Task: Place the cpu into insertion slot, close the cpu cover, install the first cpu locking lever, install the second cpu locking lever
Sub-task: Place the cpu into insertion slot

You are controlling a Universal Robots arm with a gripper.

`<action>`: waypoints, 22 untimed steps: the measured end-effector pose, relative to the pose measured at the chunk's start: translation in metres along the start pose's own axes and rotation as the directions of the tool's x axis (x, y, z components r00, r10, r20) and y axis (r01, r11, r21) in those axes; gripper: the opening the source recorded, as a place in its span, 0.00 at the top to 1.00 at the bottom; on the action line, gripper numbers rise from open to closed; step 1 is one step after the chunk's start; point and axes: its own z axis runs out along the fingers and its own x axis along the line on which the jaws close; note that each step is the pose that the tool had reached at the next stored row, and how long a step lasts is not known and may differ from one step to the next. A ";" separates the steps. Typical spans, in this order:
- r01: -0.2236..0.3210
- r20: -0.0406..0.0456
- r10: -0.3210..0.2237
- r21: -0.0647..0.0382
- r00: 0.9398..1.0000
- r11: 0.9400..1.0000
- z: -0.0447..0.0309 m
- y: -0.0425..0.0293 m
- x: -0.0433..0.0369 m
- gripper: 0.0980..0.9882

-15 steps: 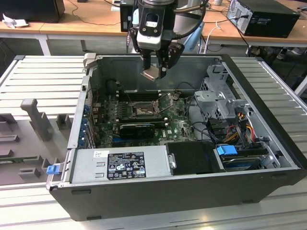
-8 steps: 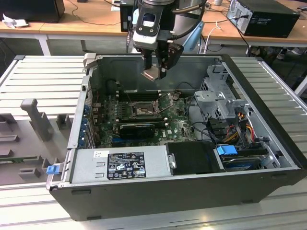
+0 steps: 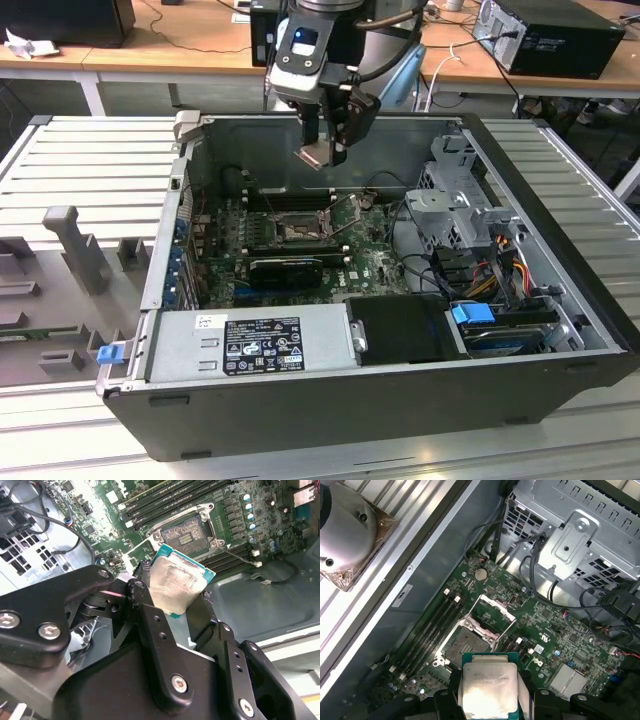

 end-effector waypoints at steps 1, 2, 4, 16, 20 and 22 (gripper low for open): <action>-0.007 0.001 0.007 0.000 1.000 1.000 0.0000 0.0000 0.0000 0.52; -0.018 0.002 0.018 0.000 1.000 1.000 0.0001 0.0000 0.0000 0.52; -0.038 0.003 0.038 -0.001 0.999 0.999 0.0002 0.0000 0.0000 0.52; -0.134 0.011 0.134 -0.004 0.991 0.991 0.0012 -0.0001 0.0000 0.52; -0.137 0.012 0.137 -0.004 0.991 0.991 0.0040 -0.0003 -0.0001 0.52; -0.137 0.012 0.137 -0.004 0.990 0.991 0.0057 -0.0005 -0.0001 0.52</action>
